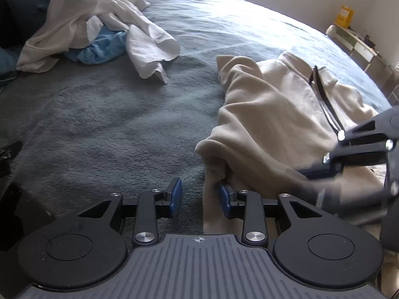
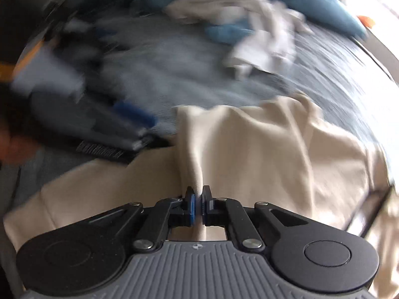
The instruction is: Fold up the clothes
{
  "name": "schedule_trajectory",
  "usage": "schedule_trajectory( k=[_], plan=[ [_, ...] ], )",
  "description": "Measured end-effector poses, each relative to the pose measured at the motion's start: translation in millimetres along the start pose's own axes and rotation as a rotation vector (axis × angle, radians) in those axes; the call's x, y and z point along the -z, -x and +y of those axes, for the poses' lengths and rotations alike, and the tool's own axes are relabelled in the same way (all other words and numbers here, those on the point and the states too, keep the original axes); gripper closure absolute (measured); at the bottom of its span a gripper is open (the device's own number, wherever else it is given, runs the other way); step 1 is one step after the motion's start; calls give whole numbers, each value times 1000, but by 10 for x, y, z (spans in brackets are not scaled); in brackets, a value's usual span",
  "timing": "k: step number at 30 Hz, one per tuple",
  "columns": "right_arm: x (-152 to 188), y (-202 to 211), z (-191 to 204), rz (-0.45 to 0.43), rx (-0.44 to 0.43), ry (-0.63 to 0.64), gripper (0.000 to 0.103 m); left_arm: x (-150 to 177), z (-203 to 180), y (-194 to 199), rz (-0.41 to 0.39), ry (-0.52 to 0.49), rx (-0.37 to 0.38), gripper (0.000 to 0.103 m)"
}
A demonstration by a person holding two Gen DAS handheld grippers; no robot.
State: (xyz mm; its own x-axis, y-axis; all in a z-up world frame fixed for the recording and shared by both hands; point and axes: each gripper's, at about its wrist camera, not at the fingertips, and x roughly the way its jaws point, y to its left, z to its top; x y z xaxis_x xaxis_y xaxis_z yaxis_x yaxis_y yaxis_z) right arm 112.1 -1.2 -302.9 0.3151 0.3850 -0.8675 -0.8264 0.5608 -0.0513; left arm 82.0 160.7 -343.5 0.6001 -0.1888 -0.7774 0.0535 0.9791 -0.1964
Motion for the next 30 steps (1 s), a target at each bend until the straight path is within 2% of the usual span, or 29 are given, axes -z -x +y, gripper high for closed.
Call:
schedule_trajectory(
  k=[2,5,6,7,8,11,14,17,19,20,22,23,27,30],
  plan=[
    [-11,75,-135,-8,-14,-110,97,-11,-5,-33,-2,-4,18,71],
    [-18,149,-238,-20,-6,-189,97,-34,-16,-106,-12,-18,31,71],
    [-16,162,-267,-24,-5,-211,97,-39,-14,-128,-16,-20,36,76],
    [-15,174,-291,-27,-4,-231,97,-41,-3,-138,-24,-16,44,85],
    [-16,181,-303,-28,-2,-246,97,-41,21,-132,-33,2,51,96],
    [-10,202,-331,-27,7,-273,97,-14,174,-44,-62,119,67,97],
    [0,166,-338,-19,-22,-305,97,42,360,-2,-67,249,76,99],
    [13,155,-300,-6,-45,-306,97,60,464,-54,-53,319,82,101],
    [9,173,-279,-5,-50,-307,97,26,515,-23,-67,328,94,101],
    [7,178,-278,-6,-53,-312,97,4,526,11,-82,306,89,100],
    [6,185,-286,-4,-57,-328,97,-30,525,57,-97,234,96,88],
    [7,191,-299,-3,-58,-337,97,-43,508,73,-101,185,100,75],
    [-2,209,-332,-2,-61,-359,97,-72,307,64,-97,-72,143,72],
    [-5,217,-335,-4,-57,-359,97,-83,142,-29,-97,-181,152,71]
  ],
)
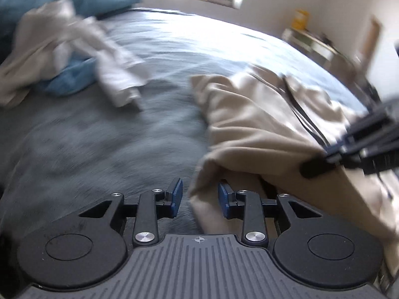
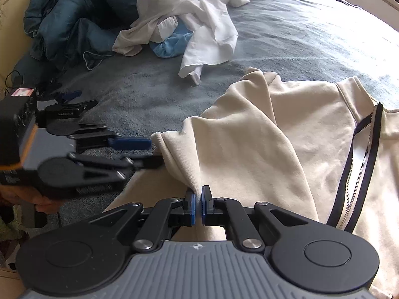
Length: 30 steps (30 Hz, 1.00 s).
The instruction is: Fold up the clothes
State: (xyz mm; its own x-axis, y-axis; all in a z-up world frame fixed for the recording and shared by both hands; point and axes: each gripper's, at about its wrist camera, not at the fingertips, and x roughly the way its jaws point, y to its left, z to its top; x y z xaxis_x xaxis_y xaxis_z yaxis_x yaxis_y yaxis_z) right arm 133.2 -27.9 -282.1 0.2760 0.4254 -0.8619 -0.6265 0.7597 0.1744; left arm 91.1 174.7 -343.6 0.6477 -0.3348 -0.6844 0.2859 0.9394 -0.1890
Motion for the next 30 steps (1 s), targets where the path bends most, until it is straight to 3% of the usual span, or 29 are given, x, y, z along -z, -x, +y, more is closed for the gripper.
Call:
schedule_trajectory(
  k=[3,4,6,9,12,17,21,26,30],
  plan=[
    [0,10,1,-3,1,-6,97,-13,-75,-140,-8,-29,-20,71],
    [1,13,2,-5,1,-6,97,-20,-66,-170,-12,-8,-31,71],
    [2,16,5,-9,-8,-8,97,-22,-8,-179,-28,54,-56,83],
    [19,-18,17,-10,-43,-21,96,-5,77,-135,-44,155,-56,86],
    [70,-141,59,19,-97,-13,93,37,166,-143,-28,236,-54,85],
    [187,-281,105,62,-89,53,86,60,410,-117,12,395,9,78],
    [228,-151,-23,62,-122,-19,76,69,495,29,46,410,-22,77],
    [167,52,-180,4,-140,-66,70,111,697,244,54,570,-36,75],
    [50,134,-313,-53,-121,-105,70,51,768,205,60,730,59,73]
  ],
)
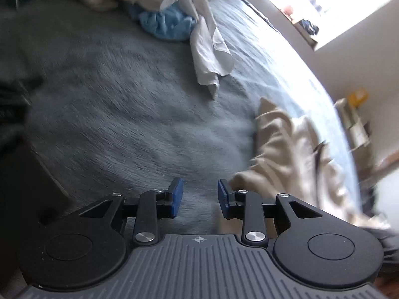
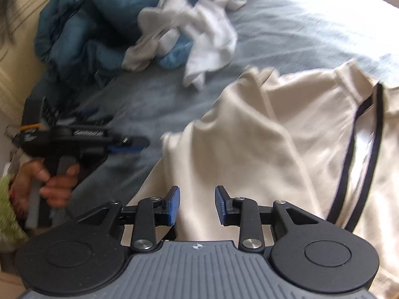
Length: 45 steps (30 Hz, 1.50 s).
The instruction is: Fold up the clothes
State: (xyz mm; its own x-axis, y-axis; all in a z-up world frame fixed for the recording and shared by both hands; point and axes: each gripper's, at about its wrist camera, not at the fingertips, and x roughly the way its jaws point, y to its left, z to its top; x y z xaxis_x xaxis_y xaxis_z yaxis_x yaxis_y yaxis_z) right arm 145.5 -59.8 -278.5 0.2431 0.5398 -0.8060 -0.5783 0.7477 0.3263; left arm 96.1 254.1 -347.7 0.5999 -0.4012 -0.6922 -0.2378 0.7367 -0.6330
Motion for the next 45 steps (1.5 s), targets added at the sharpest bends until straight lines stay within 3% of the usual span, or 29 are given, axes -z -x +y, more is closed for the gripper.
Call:
schedule_trajectory(
  k=[5,8,10,11,14,19,24,27,31,34,38,41,43,45],
  plan=[
    [-166,-42,-49,-30,39,-13,70,-75,-98,-170,54,112,103,73],
    [-190,-69,-45,-31,44,-11,70,-75,-185,-299,110,93,78,75],
    [-178,-95,-29,-25,47,-7,70,-58,-212,-354,120,85,53,83],
    [-169,-107,-21,-22,50,-4,70,-47,-220,-371,118,84,45,95],
    [-164,-134,-23,-23,98,13,70,2,-217,-340,83,88,31,99],
    [-336,-199,-229,-59,118,-66,70,106,-17,-335,79,172,45,100],
    [-793,-416,-409,-108,87,-72,69,207,-9,-300,10,161,72,100],
    [-1070,-640,-538,-79,50,-121,62,281,48,-282,-16,188,86,100],
    [-1282,-958,-602,-4,52,-113,61,301,46,-292,-40,185,73,100],
    [-1315,-1052,-560,8,57,-91,98,323,1,-299,-57,170,57,100],
    [-1288,-838,-472,-130,112,-58,99,352,-15,-274,-81,179,41,100],
    [-1229,-933,-657,-106,134,-178,99,338,14,-293,-83,201,50,100],
    [-1225,-902,-600,-145,113,-148,99,319,28,-319,-76,208,49,100],
    [-1206,-959,-650,-132,131,-167,99,308,31,-321,-75,204,55,100]
  ],
)
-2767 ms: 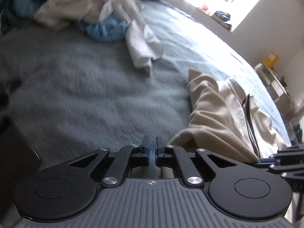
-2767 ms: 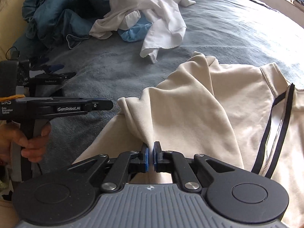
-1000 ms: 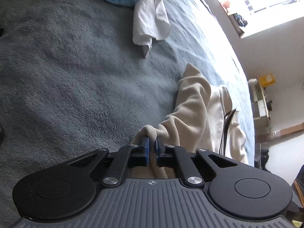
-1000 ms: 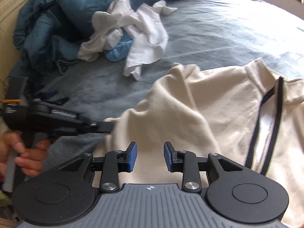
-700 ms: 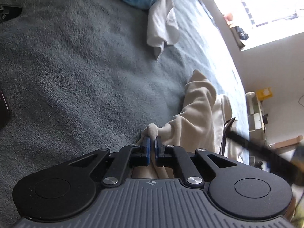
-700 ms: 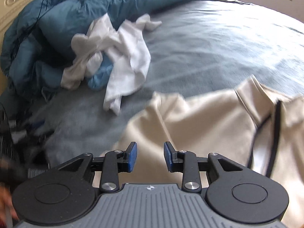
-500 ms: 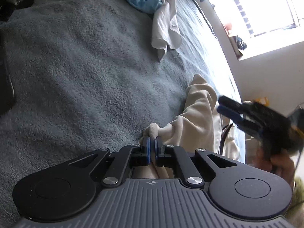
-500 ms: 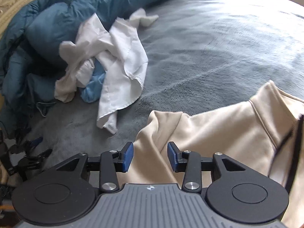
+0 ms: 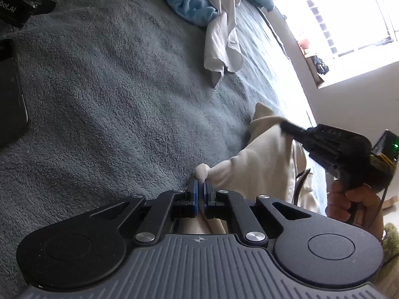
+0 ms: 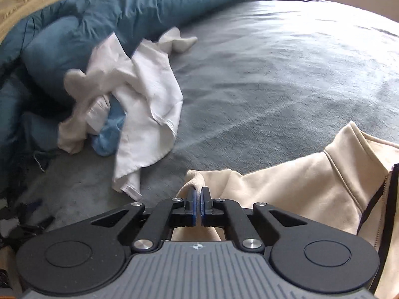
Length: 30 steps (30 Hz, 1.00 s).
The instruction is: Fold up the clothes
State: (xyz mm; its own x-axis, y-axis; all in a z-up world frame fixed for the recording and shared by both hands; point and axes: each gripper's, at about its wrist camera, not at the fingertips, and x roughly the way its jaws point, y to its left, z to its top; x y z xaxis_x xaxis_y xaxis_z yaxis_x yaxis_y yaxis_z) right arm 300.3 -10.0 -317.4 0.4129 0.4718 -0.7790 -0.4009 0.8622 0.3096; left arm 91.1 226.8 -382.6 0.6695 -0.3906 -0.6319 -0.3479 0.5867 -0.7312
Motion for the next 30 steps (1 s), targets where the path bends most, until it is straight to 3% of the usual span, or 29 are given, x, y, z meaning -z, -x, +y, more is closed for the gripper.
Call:
schedule_trajectory(
  k=[3,8,15,16,18,20,22,24,30],
  plan=[
    [-5,26,27,-25,-31,8,99,-16,-57,37,-3,-58,1,100],
    [-5,-75,-70,6,-96,-34,98,-18,-167,163,-7,-173,18,100],
    [-31,-135,-235,63,-129,-148,98,-173,-168,193,84,-250,35,97],
    [-37,-112,-236,62,-132,-147,98,-231,-168,206,86,-266,15,93],
    [-45,-78,-230,60,-135,-141,98,-335,-193,242,67,-319,-29,69],
    [-51,-48,-205,57,-137,-122,98,-444,-258,225,56,-386,-29,66],
    [-59,-21,-187,56,-138,-112,98,-546,-336,134,86,-431,27,59],
    [-67,3,-178,52,-141,-109,98,-602,-409,-24,154,-466,107,45],
    [-75,107,-172,23,-165,-95,98,-552,-533,-530,334,-571,174,45]
  ],
)
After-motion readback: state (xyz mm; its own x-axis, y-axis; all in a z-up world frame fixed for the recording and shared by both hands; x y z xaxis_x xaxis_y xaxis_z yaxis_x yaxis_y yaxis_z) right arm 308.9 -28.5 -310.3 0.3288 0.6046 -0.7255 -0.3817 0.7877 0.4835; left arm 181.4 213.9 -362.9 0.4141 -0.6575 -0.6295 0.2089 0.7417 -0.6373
